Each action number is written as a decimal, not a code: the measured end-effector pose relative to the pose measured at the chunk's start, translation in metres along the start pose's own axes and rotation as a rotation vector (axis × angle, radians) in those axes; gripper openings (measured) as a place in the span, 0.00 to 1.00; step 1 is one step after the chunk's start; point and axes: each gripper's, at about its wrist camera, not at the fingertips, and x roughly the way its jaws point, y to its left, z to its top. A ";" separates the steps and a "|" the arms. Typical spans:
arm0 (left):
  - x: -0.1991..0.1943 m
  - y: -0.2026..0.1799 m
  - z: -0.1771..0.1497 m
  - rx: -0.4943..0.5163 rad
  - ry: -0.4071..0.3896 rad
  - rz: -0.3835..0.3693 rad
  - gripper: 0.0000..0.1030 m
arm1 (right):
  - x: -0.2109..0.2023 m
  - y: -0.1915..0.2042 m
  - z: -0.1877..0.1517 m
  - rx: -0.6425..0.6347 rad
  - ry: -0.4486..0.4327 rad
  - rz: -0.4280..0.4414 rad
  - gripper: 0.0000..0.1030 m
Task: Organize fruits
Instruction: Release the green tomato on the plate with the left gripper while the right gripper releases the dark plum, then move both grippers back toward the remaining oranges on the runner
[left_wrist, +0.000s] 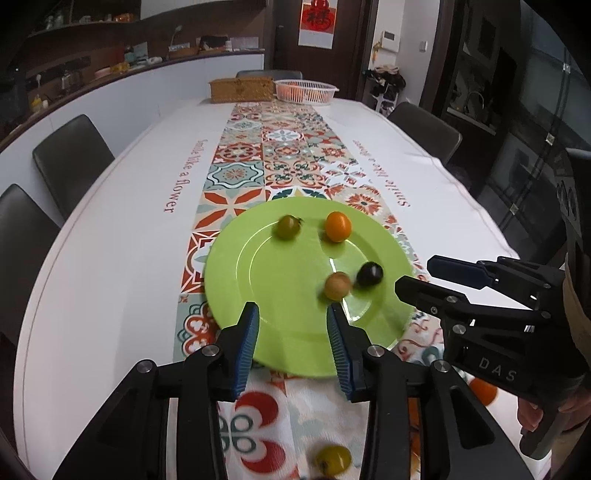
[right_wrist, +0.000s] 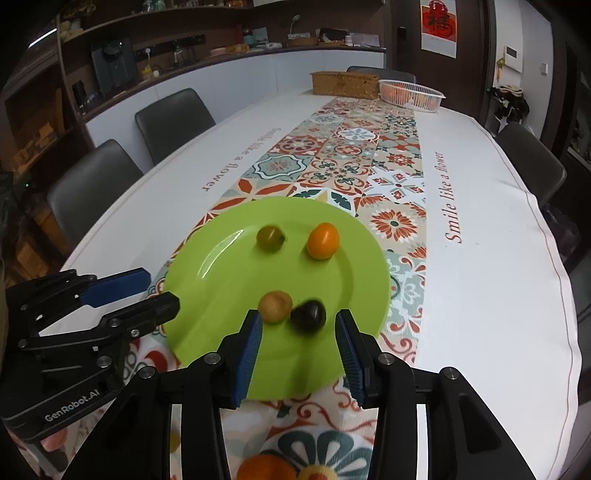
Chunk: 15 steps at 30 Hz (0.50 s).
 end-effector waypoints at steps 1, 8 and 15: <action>-0.005 -0.001 -0.001 -0.001 -0.006 0.001 0.40 | -0.006 0.000 -0.002 0.002 -0.006 0.000 0.41; -0.047 -0.017 -0.017 -0.004 -0.056 0.013 0.45 | -0.048 0.001 -0.019 0.004 -0.062 -0.015 0.41; -0.077 -0.035 -0.034 -0.012 -0.088 0.037 0.52 | -0.084 0.002 -0.040 0.005 -0.096 -0.039 0.41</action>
